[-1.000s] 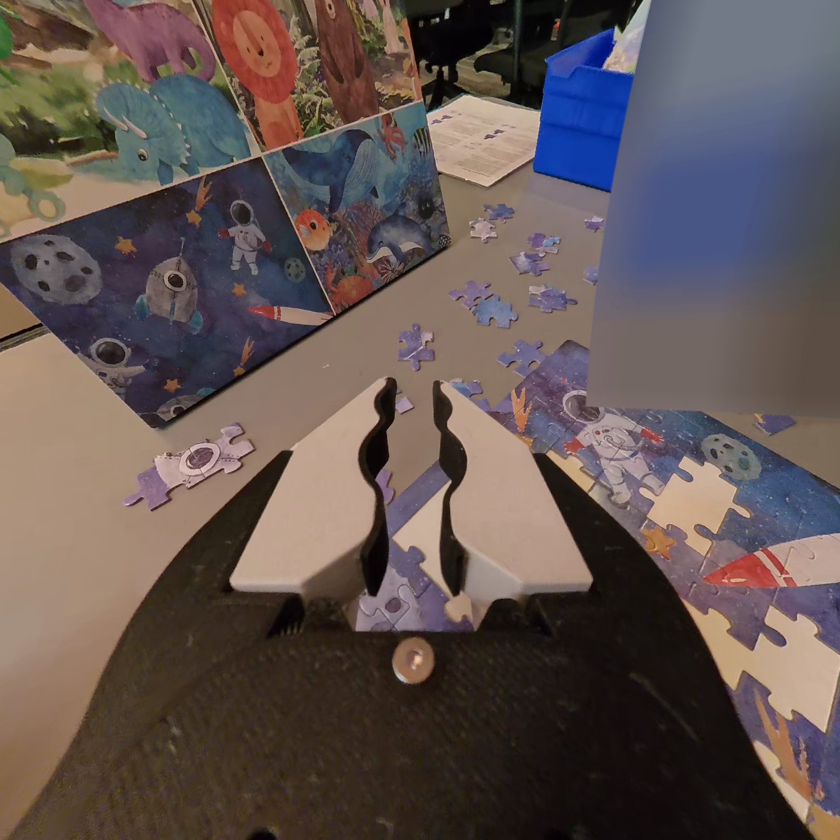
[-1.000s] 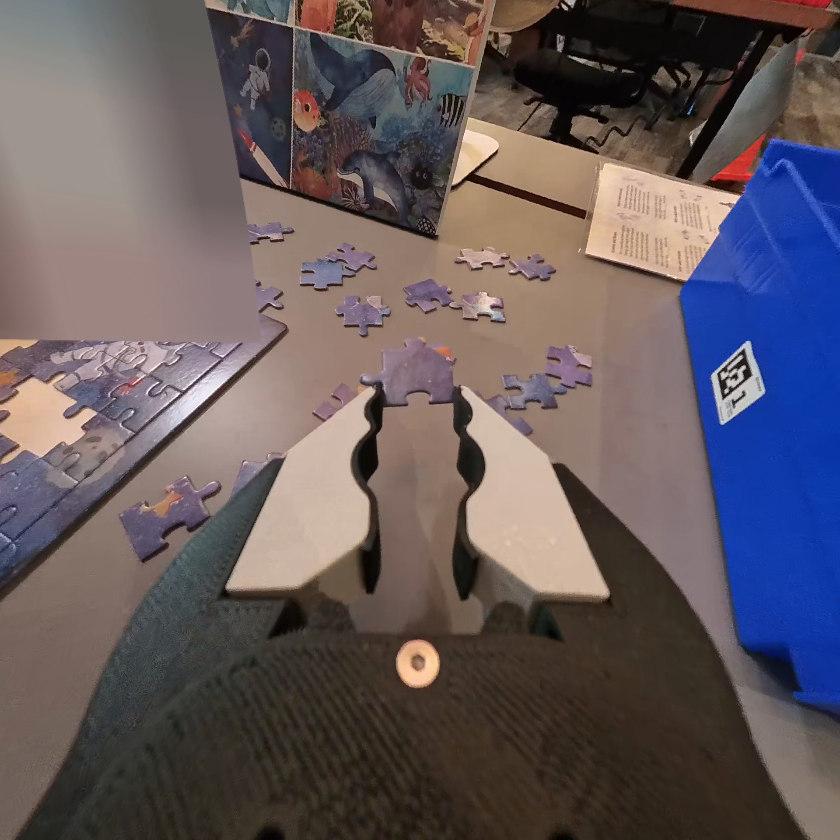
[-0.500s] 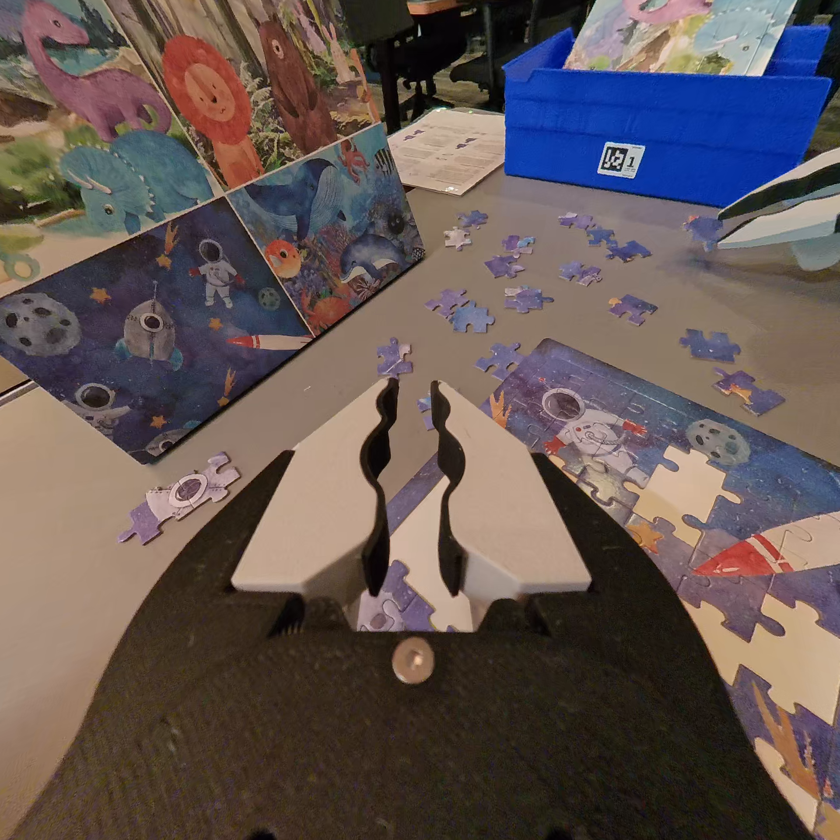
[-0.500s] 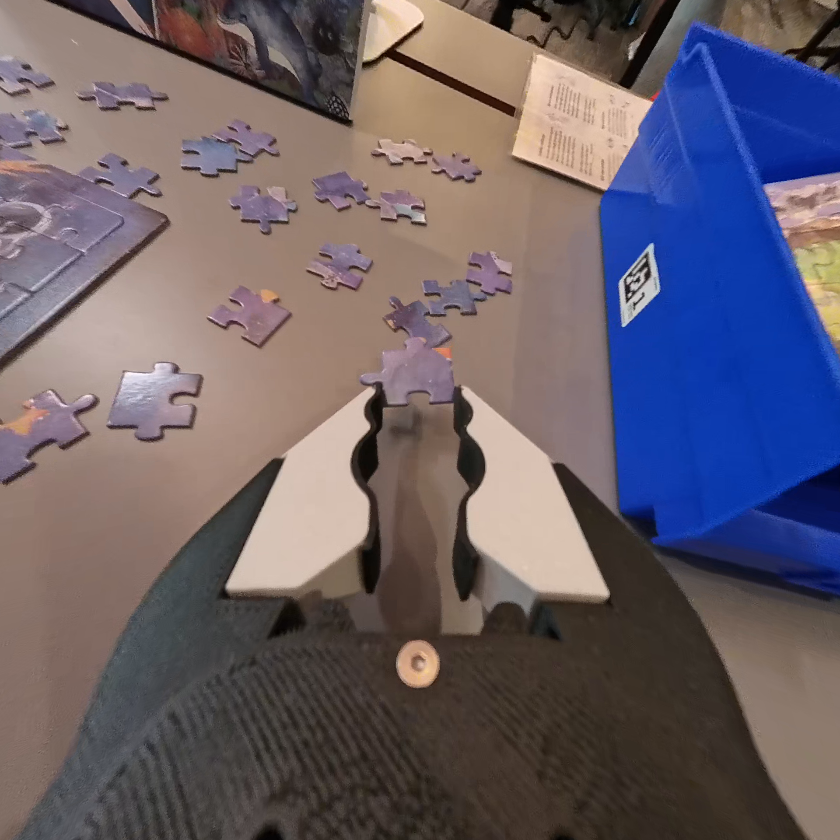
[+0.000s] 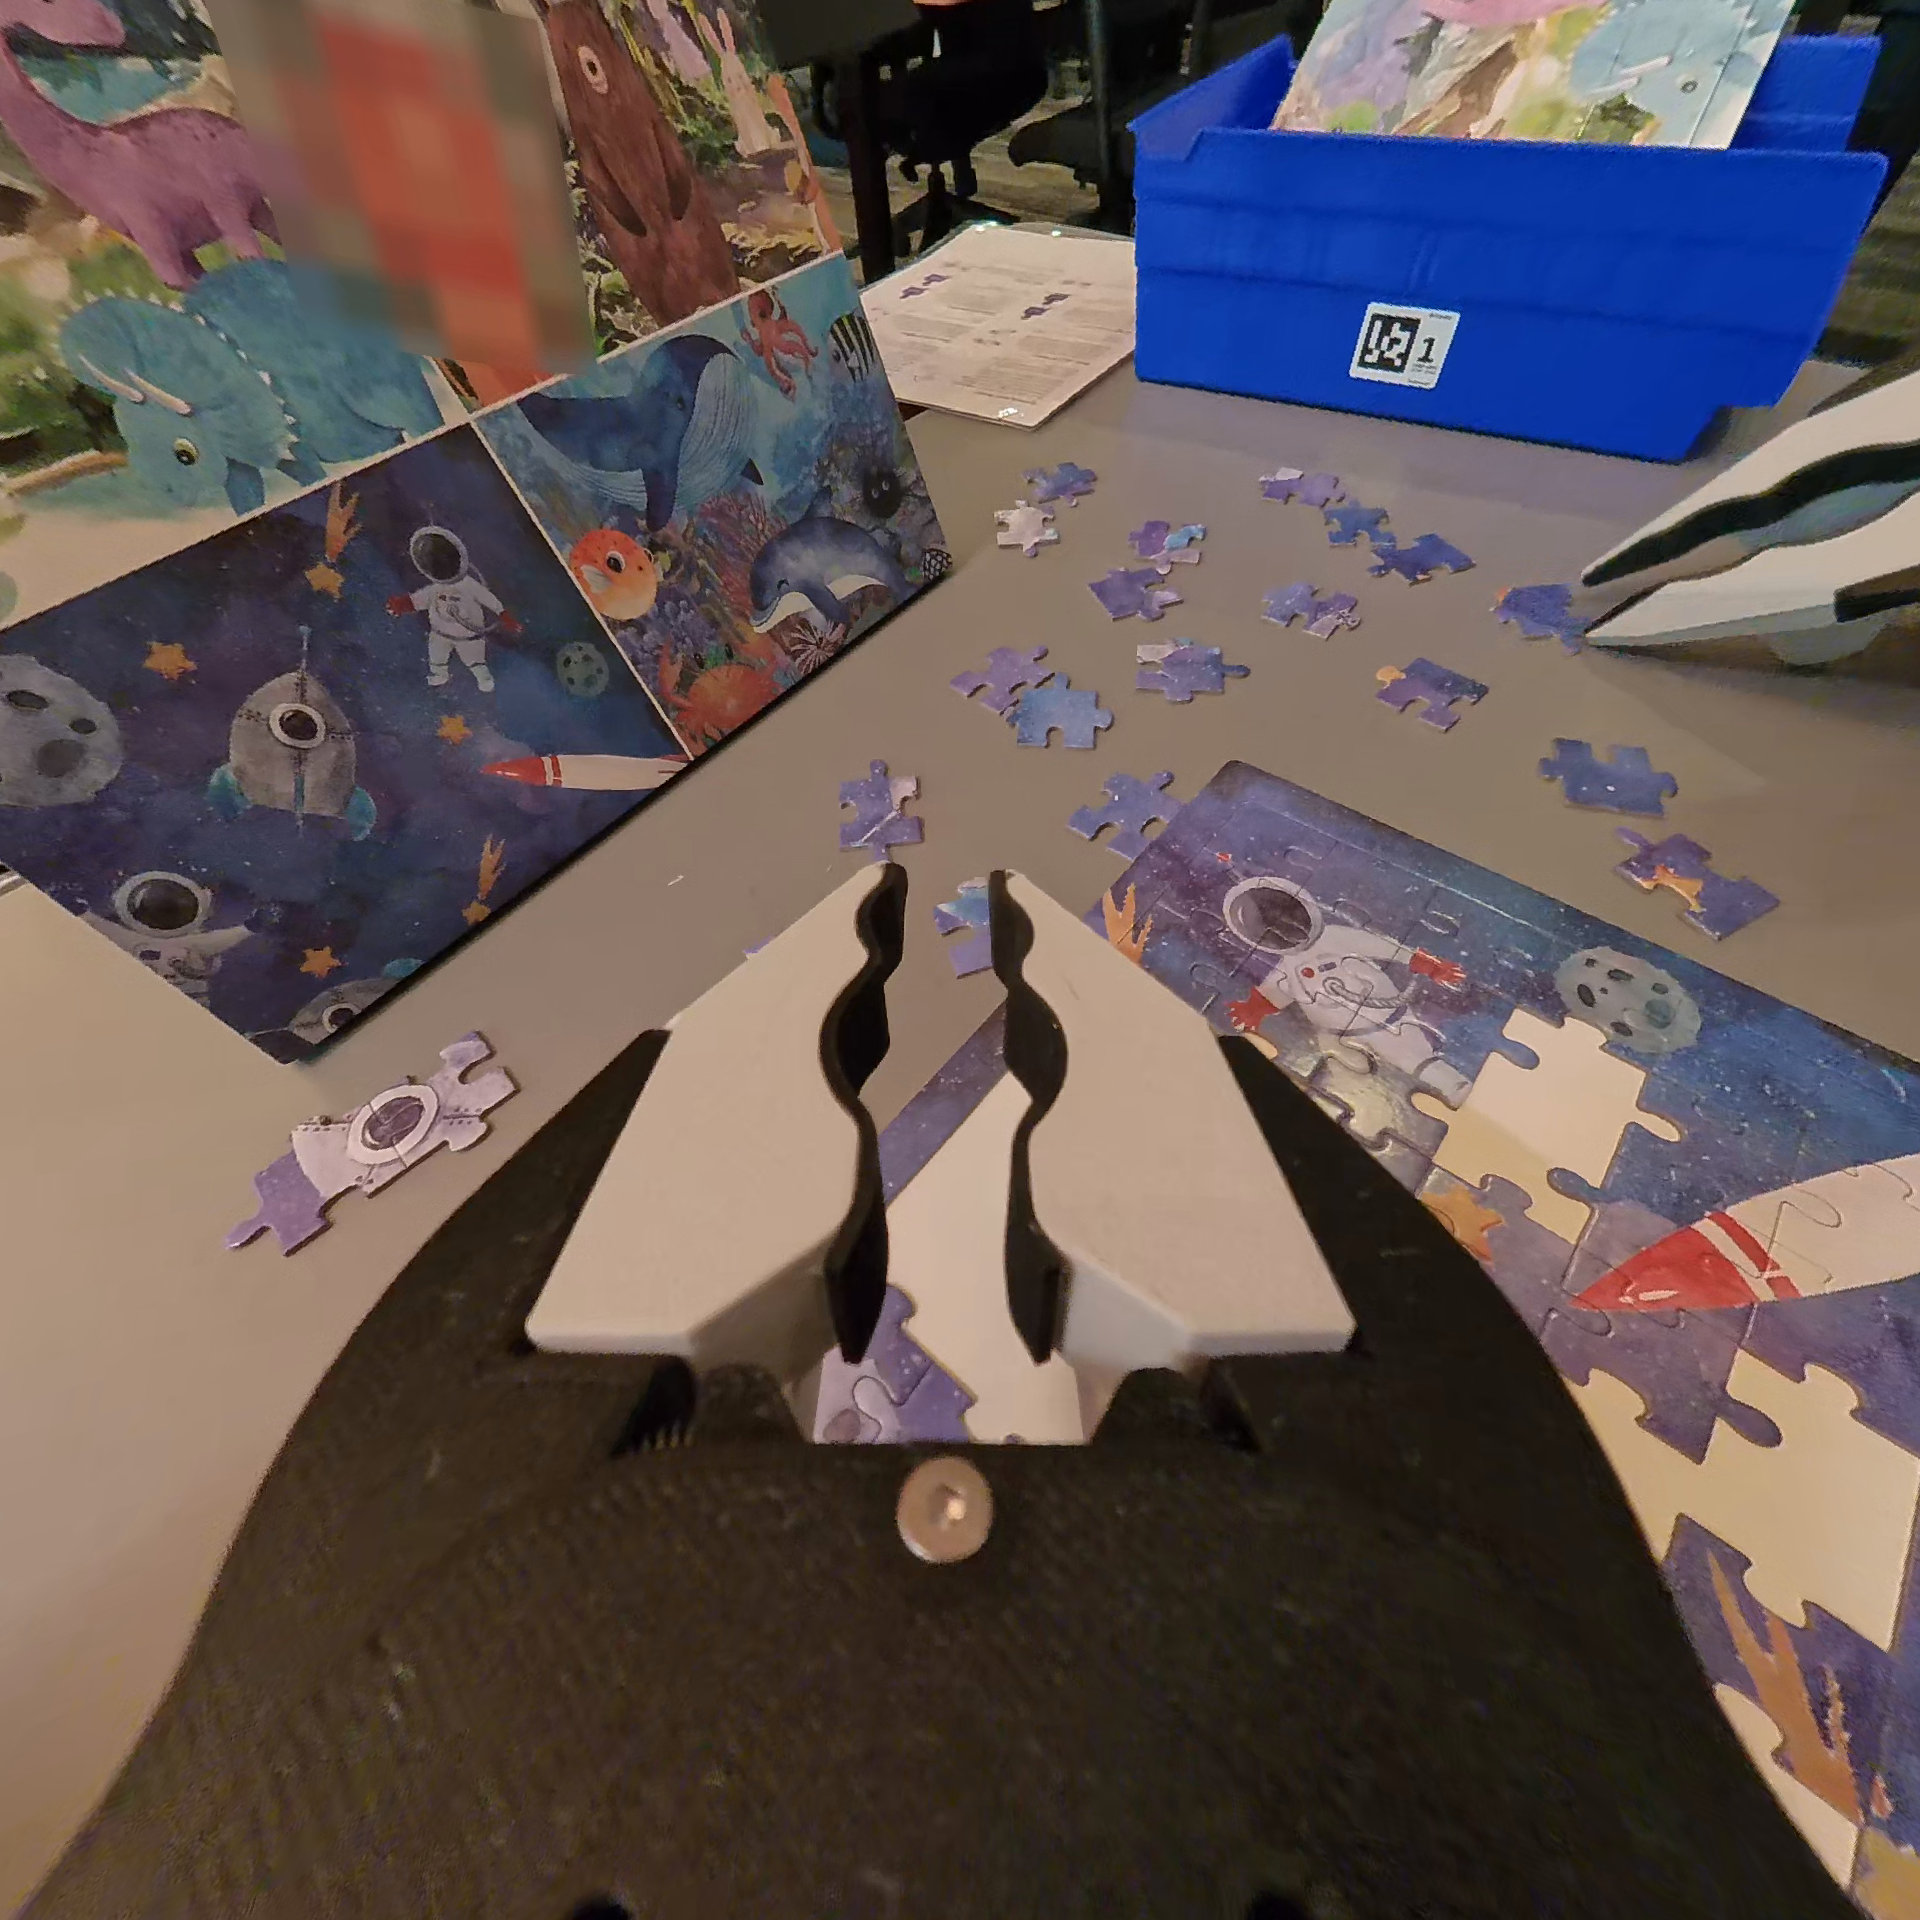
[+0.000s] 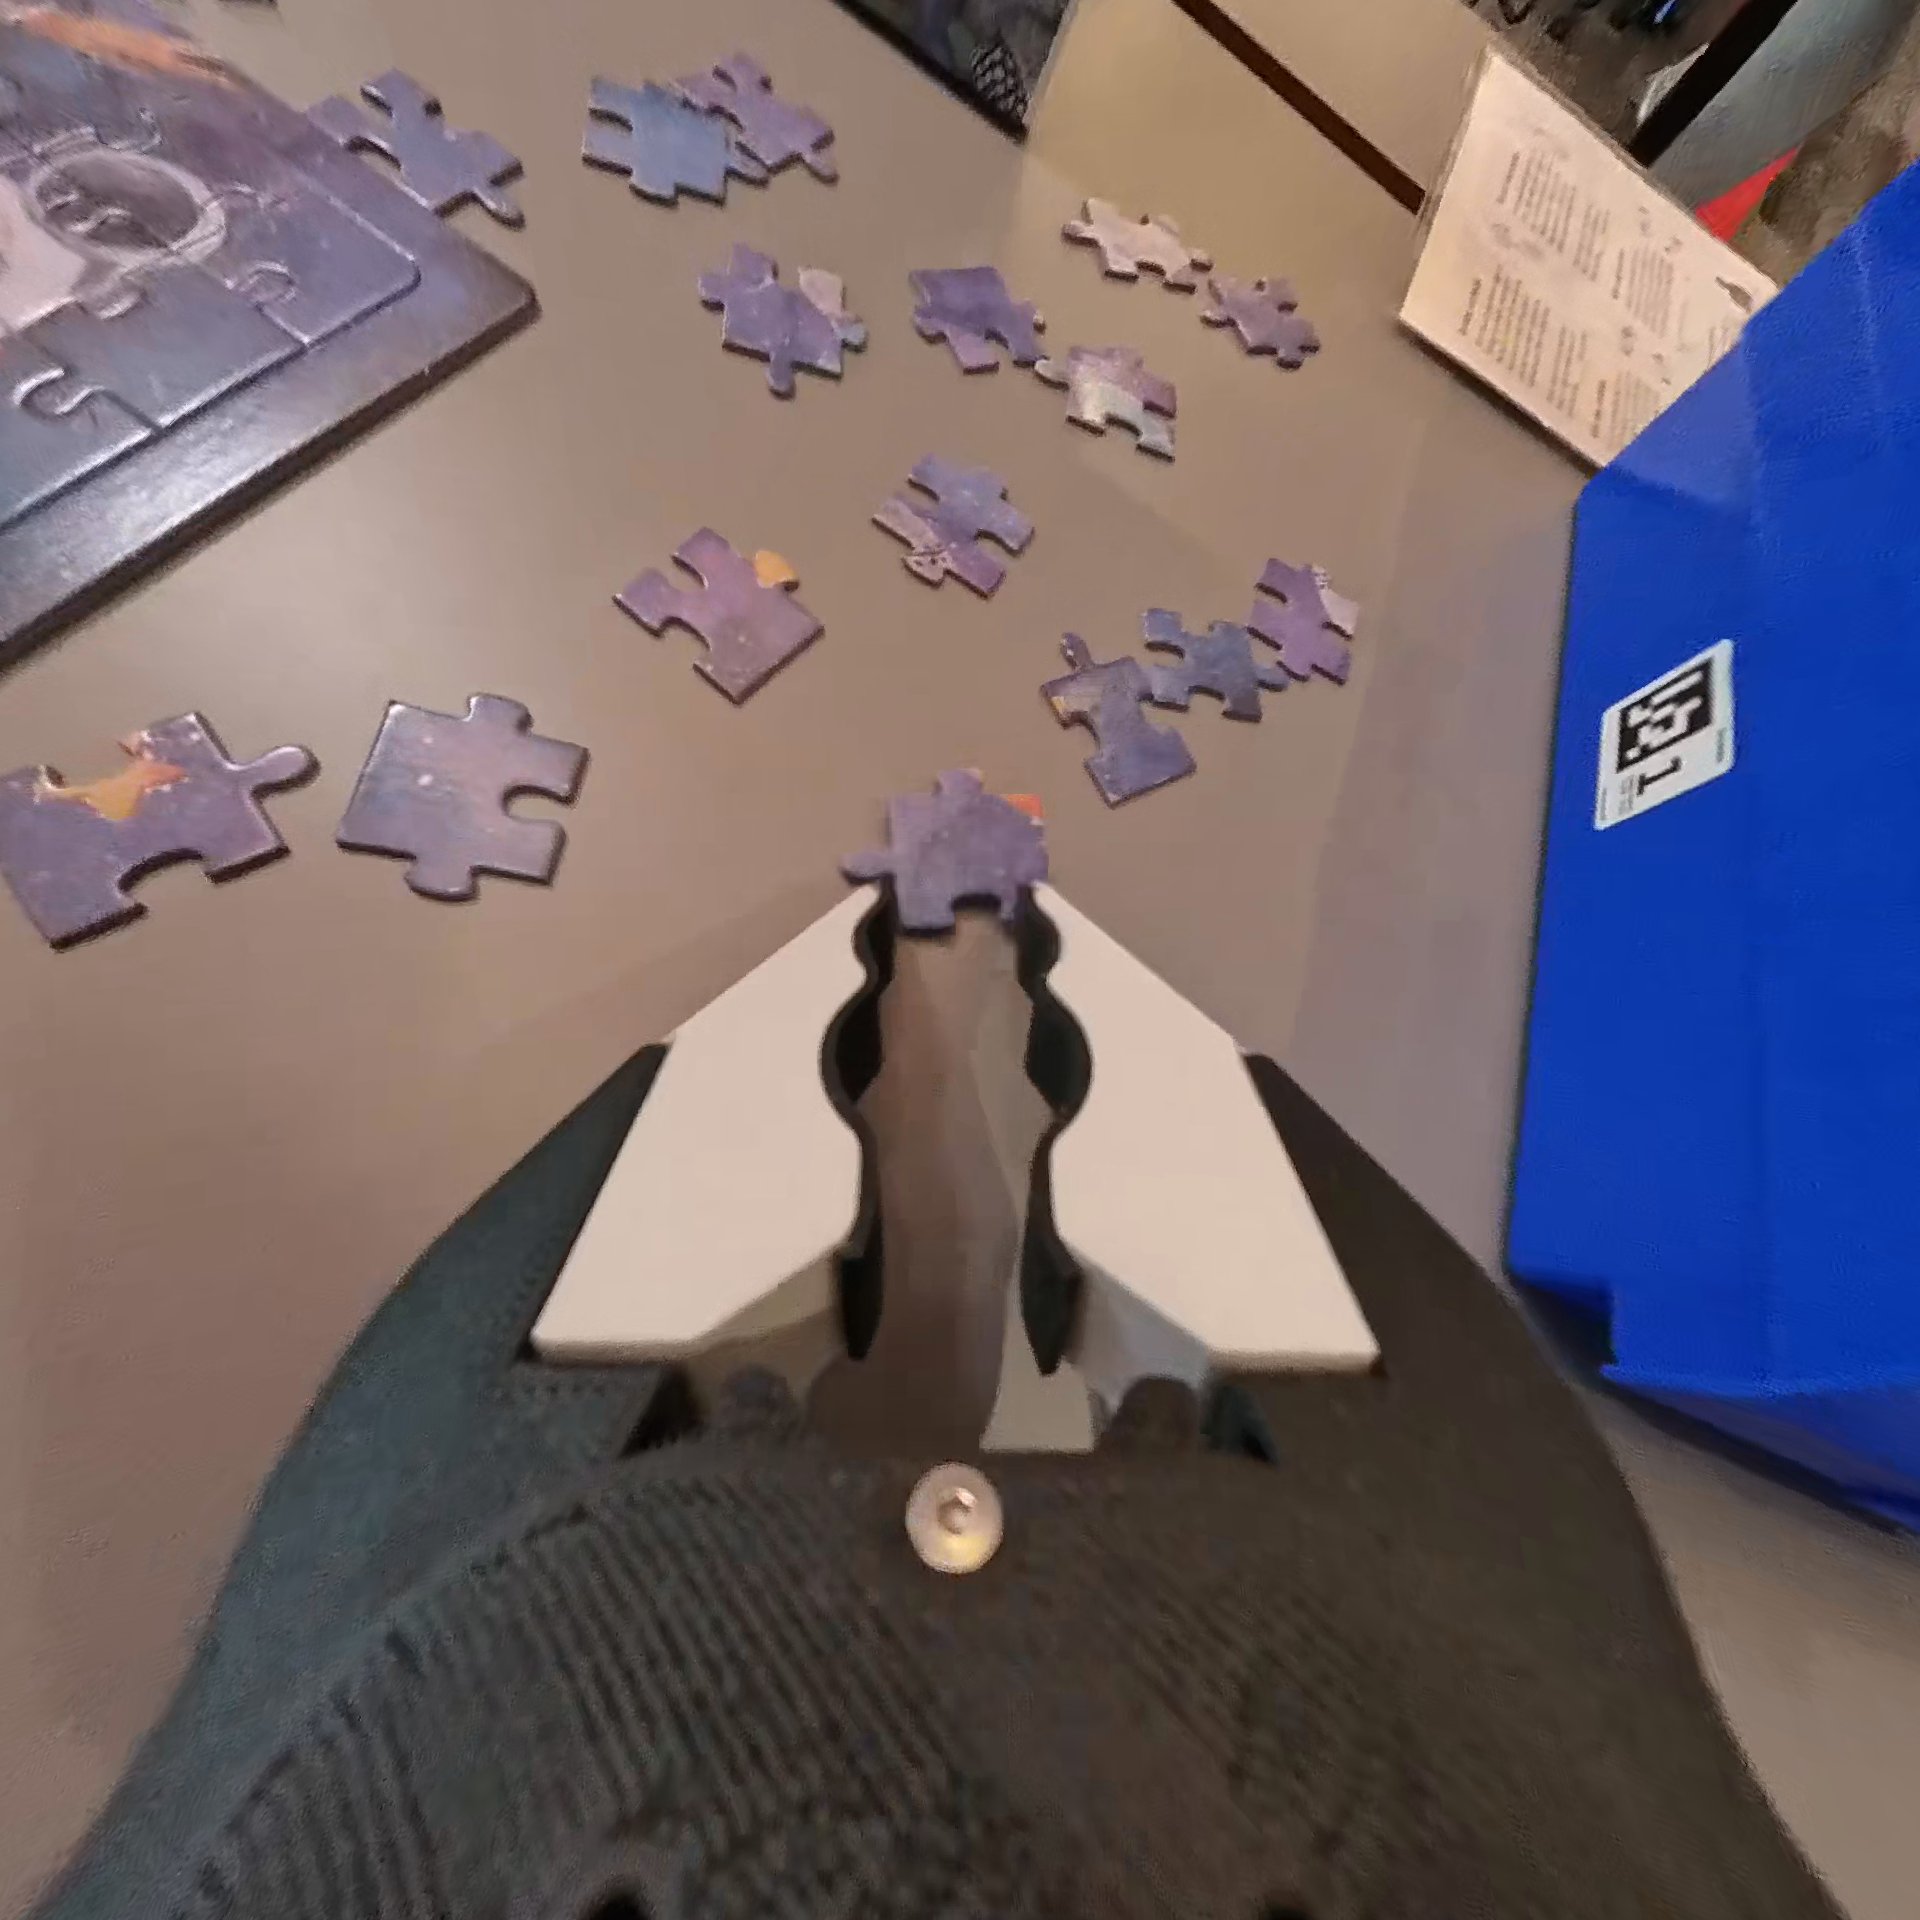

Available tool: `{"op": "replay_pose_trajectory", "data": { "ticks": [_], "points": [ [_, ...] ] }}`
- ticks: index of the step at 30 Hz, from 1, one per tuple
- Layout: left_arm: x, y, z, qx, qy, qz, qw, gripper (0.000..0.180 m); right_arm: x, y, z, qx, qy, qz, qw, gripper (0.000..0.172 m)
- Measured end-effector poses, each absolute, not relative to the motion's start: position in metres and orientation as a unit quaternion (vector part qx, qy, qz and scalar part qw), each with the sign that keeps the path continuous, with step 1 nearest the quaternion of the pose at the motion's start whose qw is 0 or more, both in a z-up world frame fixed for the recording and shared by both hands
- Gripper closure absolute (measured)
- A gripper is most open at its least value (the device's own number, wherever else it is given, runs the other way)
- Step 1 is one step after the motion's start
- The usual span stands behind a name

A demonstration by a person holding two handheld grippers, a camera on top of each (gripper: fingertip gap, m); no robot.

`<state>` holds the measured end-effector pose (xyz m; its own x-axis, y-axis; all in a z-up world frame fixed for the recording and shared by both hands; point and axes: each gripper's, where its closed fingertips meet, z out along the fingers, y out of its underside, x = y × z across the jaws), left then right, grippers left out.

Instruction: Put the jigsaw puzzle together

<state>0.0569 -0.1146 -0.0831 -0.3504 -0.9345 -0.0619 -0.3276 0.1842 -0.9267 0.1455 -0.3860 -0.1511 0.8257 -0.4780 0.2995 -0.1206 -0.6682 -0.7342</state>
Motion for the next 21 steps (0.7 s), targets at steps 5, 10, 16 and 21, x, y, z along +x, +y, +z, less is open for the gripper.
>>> {"op": "replay_pose_trajectory", "data": {
  "ticks": [5,10,16,21],
  "points": [
    [0.057,-0.117,-0.086,-0.456,0.695,-0.442,0.338,0.166,0.147,-0.387,-0.150,-0.879,0.171,-0.249,0.370,0.144],
    [0.057,-0.116,-0.086,-0.457,0.694,-0.443,0.337,0.166,0.148,-0.387,-0.140,-0.864,0.188,-0.239,0.403,0.145],
    [0.058,-0.116,-0.087,-0.458,0.695,-0.443,0.334,0.165,0.150,-0.390,-0.129,-0.843,0.212,-0.218,0.443,0.146],
    [0.058,-0.117,-0.088,-0.458,0.696,-0.441,0.332,0.165,0.151,-0.391,-0.128,-0.840,0.218,-0.213,0.449,0.146]
  ]
}}
